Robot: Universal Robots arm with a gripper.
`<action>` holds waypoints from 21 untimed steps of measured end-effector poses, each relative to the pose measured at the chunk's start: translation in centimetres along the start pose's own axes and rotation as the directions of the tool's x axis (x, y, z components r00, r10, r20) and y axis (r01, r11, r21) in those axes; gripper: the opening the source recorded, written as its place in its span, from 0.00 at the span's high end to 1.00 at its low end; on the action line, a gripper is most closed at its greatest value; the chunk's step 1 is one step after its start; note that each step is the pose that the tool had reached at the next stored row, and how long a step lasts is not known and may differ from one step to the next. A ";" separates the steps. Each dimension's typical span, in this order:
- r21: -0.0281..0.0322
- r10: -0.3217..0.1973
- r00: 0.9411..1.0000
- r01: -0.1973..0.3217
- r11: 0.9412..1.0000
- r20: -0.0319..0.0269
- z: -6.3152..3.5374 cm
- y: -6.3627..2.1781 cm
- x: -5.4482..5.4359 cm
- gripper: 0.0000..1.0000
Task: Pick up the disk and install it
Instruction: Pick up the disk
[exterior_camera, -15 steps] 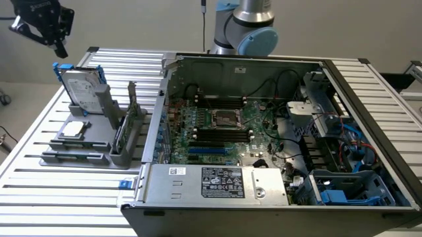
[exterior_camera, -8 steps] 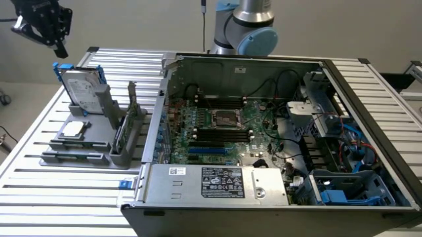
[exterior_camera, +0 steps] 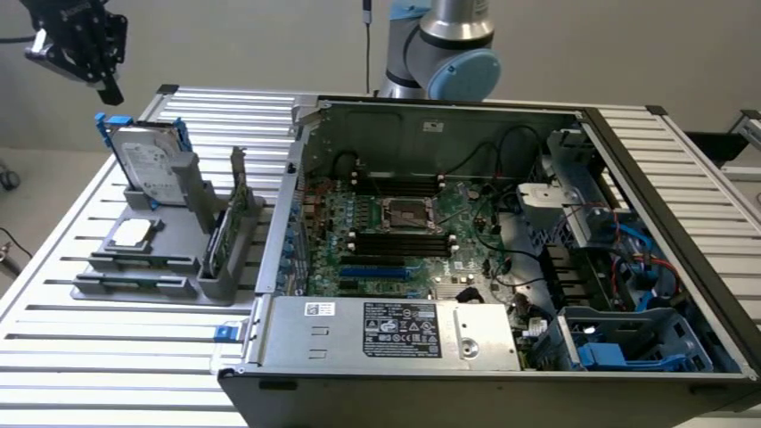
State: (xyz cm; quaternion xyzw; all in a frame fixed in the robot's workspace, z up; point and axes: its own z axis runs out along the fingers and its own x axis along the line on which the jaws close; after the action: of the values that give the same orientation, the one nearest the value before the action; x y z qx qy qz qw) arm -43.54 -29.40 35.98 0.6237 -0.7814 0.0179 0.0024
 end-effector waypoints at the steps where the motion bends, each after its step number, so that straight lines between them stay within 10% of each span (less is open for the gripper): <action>1: 0.000 -0.010 1.000 0.010 1.000 0.000 0.04 0.05 0.0 0.89; 16: 0.003 -0.149 0.989 0.149 0.989 0.003 0.51 0.69 -0.3 0.89; 21: -0.015 -0.170 0.985 0.170 0.985 0.002 0.46 0.81 -0.8 0.89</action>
State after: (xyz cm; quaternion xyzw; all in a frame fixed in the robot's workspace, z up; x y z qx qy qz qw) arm -44.14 -28.43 35.48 0.6882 -0.7254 0.0115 0.0081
